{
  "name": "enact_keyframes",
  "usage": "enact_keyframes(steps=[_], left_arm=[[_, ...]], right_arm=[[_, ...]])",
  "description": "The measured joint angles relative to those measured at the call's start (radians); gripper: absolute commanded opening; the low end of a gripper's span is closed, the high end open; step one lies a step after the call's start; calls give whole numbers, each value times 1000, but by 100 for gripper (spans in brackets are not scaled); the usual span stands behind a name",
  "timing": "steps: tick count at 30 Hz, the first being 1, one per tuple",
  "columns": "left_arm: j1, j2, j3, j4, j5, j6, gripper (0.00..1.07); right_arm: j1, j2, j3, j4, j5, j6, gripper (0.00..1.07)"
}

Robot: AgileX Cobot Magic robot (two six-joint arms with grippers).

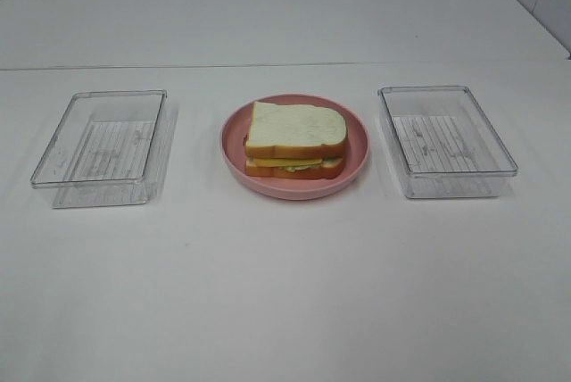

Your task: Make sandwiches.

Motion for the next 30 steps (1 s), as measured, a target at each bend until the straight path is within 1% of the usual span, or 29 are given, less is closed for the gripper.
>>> enact_keyframes(steps=[6,7,10,30], left_arm=[[0,0,0,0,0,0,98],[0,0,0,0,0,0,98],[0,0,0,0,0,0,98],[0,0,0,0,0,0,98]], right_arm=[[-10,0,0,0,0,0,91],[-32,0,0,0,0,0,91],[-50,0,0,0,0,0,91],[-56,0,0,1,0,0,91]])
